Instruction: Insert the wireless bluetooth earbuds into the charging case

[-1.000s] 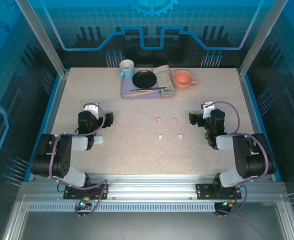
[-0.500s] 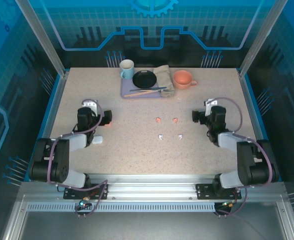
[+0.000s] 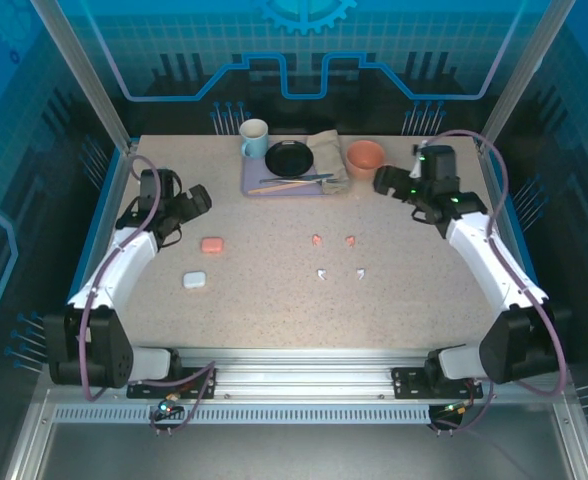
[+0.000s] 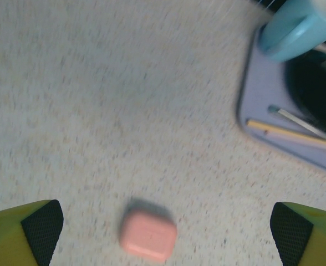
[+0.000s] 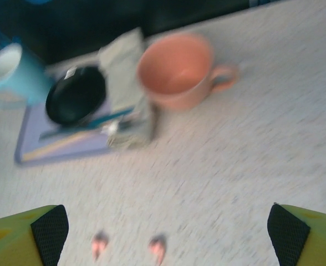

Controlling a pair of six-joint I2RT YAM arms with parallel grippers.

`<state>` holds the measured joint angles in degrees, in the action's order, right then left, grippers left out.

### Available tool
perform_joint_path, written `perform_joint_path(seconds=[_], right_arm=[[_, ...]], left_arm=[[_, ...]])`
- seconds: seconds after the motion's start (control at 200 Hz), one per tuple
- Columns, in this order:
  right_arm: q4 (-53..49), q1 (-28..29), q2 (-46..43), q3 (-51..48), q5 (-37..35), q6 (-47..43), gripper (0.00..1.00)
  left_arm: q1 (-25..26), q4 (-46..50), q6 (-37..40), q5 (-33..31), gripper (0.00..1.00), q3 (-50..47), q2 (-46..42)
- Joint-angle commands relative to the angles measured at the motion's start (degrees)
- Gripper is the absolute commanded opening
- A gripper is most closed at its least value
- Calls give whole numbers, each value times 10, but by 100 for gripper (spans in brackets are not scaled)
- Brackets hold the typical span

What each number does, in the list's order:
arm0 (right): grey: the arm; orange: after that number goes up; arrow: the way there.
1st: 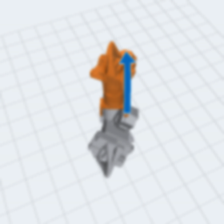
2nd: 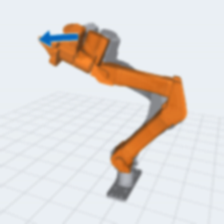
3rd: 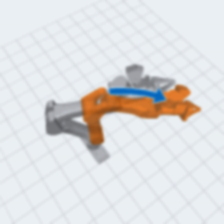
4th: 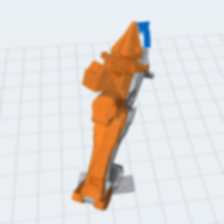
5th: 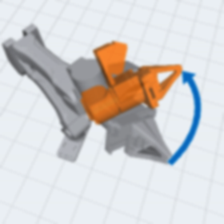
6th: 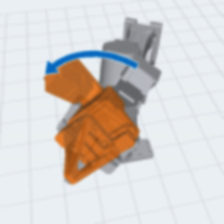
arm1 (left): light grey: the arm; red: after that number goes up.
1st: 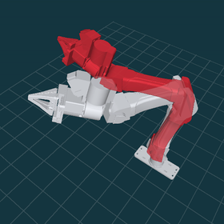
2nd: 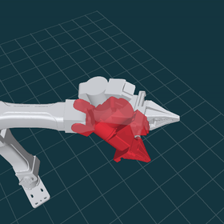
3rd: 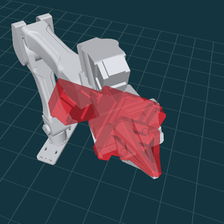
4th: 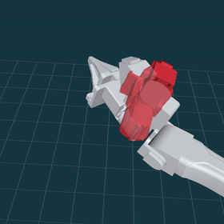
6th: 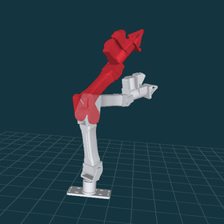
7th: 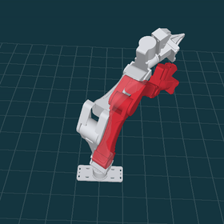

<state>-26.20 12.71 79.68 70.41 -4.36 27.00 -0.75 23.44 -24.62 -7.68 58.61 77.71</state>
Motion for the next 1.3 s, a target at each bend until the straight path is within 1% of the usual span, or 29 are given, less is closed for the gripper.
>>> perform_joint_path(seconds=[0.0, 0.05, 0.12, 0.16, 0.25, 0.37, 0.455, 0.51, 0.605, 0.7, 0.835, 0.99, 1.12, 1.296], right_arm=[[-140, 82, 28, 48, 10, 47, 96], [-150, 123, 46, 65, 8, 62, 94], [-170, 179, 76, 88, -27, 100, 94], [-174, 205, 93, 96, -35, 120, 94], [-185, 247, 136, 122, -18, 153, 93], [-213, 303, 187, 158, -32, 176, 94], [-209, 342, 225, 183, -23, 186, 94], [-220, 364, 260, 221, -27, 200, 94], [-250, 388, 319, 292, -38, 208, 95], [-263, 392, 352, 333, -31, 203, 95], [-256, 384, 347, 330, -31, 197, 96], [-235, 359, 304, 288, -30, 189, 96], [-223, 328, 261, 242, -27, 185, 97], [-195, 284, 195, 171, -15, 182, 97]], left_arm=[[-1, 124, -39, 25, 99, 40, 44], [-3, 134, -35, 29, 99, 54, 69], [-3, 145, -25, 39, 99, 76, 104], [-3, 150, -20, 46, 99, 84, 120], [-3, 164, -16, 50, 99, 93, 136], [-3, 199, -36, 47, 99, 77, 105], [-4, 226, -57, 43, 99, 55, 68], [-4, 240, -68, 41, 99, 42, 51], [-4, 248, -77, 69, 99, 10, 32], [-4, 245, -90, 80, 99, -24, 18], [-4, 234, -107, 59, 99, -61, 8], [-3, 189, -112, 57, 99, -83, 16], [-3, 136, -104, 69, 99, -107, 29], [-4, 81, -105, 63, 99, -136, 46]])
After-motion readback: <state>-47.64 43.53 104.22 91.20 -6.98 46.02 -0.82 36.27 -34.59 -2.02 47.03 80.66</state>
